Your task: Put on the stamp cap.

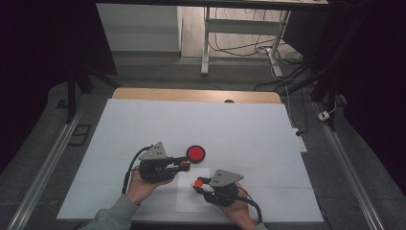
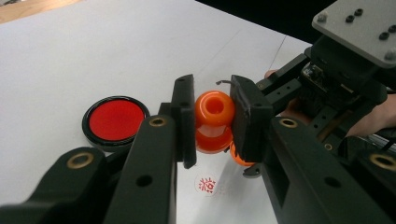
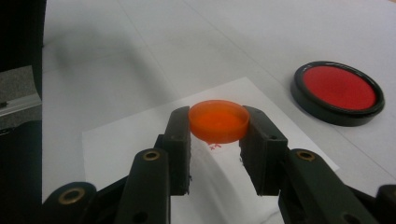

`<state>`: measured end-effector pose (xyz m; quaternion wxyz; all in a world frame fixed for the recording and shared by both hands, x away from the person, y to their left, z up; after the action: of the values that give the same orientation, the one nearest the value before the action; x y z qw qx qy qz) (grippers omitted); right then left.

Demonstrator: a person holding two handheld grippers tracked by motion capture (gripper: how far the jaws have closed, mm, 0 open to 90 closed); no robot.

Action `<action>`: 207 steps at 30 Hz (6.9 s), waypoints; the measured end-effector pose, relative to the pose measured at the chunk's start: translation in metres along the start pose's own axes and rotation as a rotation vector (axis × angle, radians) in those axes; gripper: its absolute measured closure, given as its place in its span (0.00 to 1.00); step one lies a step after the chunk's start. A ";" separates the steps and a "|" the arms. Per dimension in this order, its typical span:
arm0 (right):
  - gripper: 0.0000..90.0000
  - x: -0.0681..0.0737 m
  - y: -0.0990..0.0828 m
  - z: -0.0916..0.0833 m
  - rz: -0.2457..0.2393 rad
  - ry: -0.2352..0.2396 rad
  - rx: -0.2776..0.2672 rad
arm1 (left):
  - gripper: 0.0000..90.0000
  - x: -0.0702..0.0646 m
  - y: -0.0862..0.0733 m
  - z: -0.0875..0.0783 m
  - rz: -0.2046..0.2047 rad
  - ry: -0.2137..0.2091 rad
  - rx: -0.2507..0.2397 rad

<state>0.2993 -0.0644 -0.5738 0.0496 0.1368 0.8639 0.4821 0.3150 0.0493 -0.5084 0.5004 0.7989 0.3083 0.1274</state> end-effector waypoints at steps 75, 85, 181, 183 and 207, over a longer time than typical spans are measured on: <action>0.71 -0.002 0.004 -0.005 0.024 0.005 -0.053 | 0.80 -0.034 -0.020 0.038 0.019 -0.108 0.077; 0.71 -0.003 0.004 -0.005 0.022 0.002 -0.055 | 0.80 -0.034 -0.020 0.038 0.019 -0.106 0.077; 0.58 -0.008 0.007 -0.012 -0.002 -0.015 -0.051 | 0.80 -0.039 -0.016 0.038 0.031 -0.064 0.033; 0.56 -0.008 0.007 -0.013 0.000 -0.015 -0.053 | 0.80 -0.038 -0.016 0.037 0.028 -0.065 0.030; 0.46 -0.034 -0.016 -0.050 0.062 -0.106 -0.027 | 0.80 -0.024 -0.012 0.027 0.005 -0.043 0.022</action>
<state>0.3178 -0.1227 -0.5620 0.0821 0.1883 0.8488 0.4871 0.3055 0.0187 -0.5287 0.4977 0.8077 0.2970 0.1082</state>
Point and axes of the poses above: each handheld gripper's, and its own axes: z roughly forward along the jaws, y roughly out of its top, x roughly to its left, the point moved 9 cm from there along z, roughly forward along the jaws, and after that the axes turned 9 degrees about y, right-handed, at the moved point
